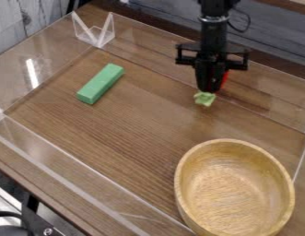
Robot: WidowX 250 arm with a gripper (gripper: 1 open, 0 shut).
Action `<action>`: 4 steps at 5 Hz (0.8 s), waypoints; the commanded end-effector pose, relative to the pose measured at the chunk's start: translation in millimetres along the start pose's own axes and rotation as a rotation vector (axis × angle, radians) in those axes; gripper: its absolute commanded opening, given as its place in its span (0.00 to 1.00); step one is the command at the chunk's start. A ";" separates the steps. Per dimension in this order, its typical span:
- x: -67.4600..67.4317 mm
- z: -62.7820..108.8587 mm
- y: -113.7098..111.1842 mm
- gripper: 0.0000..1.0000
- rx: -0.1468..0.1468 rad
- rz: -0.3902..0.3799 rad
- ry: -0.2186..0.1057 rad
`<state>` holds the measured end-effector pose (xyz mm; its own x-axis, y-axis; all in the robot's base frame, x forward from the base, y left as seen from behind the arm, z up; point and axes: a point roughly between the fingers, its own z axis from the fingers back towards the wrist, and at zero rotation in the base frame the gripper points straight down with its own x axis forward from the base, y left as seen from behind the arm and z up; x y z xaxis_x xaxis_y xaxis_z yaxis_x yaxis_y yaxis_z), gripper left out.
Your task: Move the red object to the right side of the table
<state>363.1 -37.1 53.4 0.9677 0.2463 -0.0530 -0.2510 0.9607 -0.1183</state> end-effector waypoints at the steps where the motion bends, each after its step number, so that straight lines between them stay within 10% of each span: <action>1: 8.8 10.2 -22.6 0.00 -0.025 -0.053 -0.063; 4: -3.9 -13.4 -56.0 0.00 -0.031 -0.121 -0.061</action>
<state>368.5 -85.0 35.6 0.9869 0.1601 -0.0196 -0.1613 0.9781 -0.1319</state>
